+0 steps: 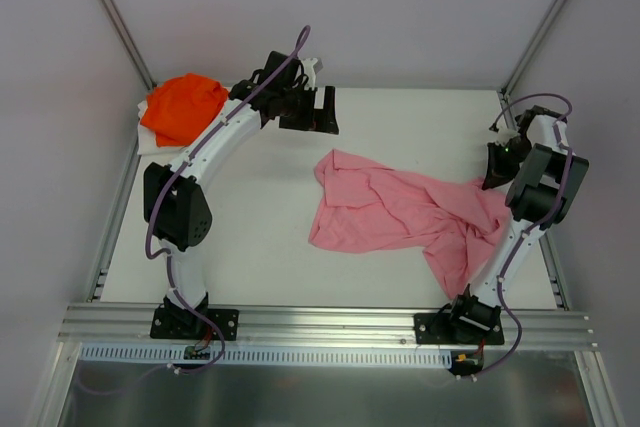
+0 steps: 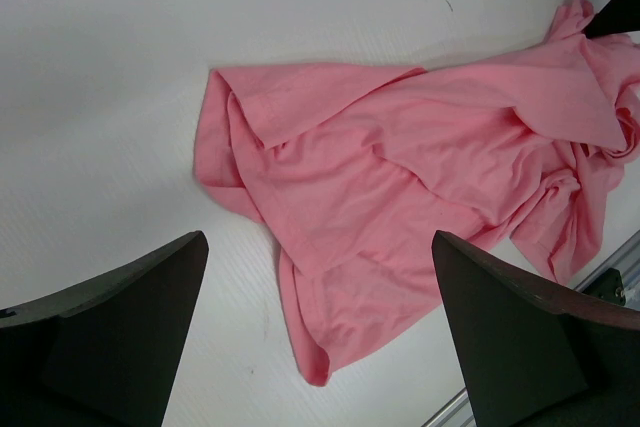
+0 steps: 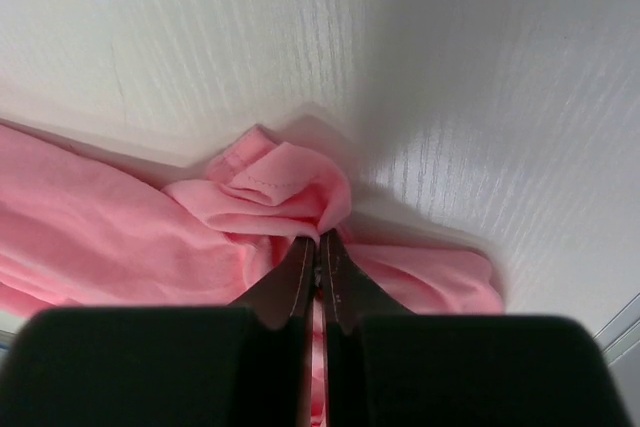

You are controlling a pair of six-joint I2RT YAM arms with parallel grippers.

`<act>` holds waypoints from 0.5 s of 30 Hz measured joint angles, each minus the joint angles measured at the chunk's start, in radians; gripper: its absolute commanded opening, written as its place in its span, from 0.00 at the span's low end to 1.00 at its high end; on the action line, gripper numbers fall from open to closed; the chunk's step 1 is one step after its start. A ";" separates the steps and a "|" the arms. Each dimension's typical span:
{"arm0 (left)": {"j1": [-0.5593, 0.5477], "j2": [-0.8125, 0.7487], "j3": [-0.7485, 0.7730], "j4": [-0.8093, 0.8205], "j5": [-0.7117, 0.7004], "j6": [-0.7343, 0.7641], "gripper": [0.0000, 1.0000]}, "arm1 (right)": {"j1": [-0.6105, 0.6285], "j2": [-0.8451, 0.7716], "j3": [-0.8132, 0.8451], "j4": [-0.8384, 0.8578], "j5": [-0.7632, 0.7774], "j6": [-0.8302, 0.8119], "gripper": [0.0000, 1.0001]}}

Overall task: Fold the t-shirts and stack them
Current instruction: Flatten out the tshirt

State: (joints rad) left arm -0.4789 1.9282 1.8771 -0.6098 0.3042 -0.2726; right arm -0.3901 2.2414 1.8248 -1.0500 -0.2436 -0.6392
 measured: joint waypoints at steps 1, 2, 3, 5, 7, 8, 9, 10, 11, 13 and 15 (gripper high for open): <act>0.000 0.000 0.000 0.000 0.000 0.000 0.99 | 0.000 0.000 0.000 0.002 -0.001 0.001 0.00; 0.000 0.000 0.000 0.000 0.000 0.000 0.99 | 0.000 0.000 0.002 0.005 -0.001 0.002 0.00; 0.000 0.000 0.000 0.001 0.000 0.000 0.99 | 0.000 0.000 0.006 0.006 -0.002 0.003 0.00; 0.000 0.000 0.000 0.002 0.000 0.000 0.99 | 0.000 0.000 0.030 0.006 -0.005 0.005 0.00; 0.000 0.000 0.000 0.006 0.000 0.000 0.99 | 0.002 0.000 0.081 0.007 -0.007 0.009 0.00; 0.000 0.000 0.000 0.010 0.000 0.000 0.99 | 0.002 0.000 0.116 0.012 -0.008 0.011 0.00; 0.000 0.000 0.000 0.014 0.000 0.000 0.99 | 0.002 0.000 0.147 0.022 -0.009 0.012 0.00; 0.000 0.000 0.000 0.021 0.000 0.000 0.99 | 0.003 -0.002 0.177 0.032 -0.010 0.014 0.00; 0.000 0.000 -0.001 0.029 0.000 0.000 0.99 | 0.003 -0.003 0.202 0.047 -0.012 0.016 0.00; 0.000 -0.003 -0.013 0.051 0.000 0.000 0.99 | 0.003 -0.010 0.237 0.074 -0.019 0.019 0.00; 0.000 -0.008 -0.037 0.068 0.000 0.000 0.99 | 0.003 -0.023 0.257 0.093 -0.028 0.024 0.00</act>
State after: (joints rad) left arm -0.4789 1.9198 1.8404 -0.5415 0.3042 -0.2729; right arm -0.3866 2.2185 2.0819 -0.9569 -0.2714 -0.6155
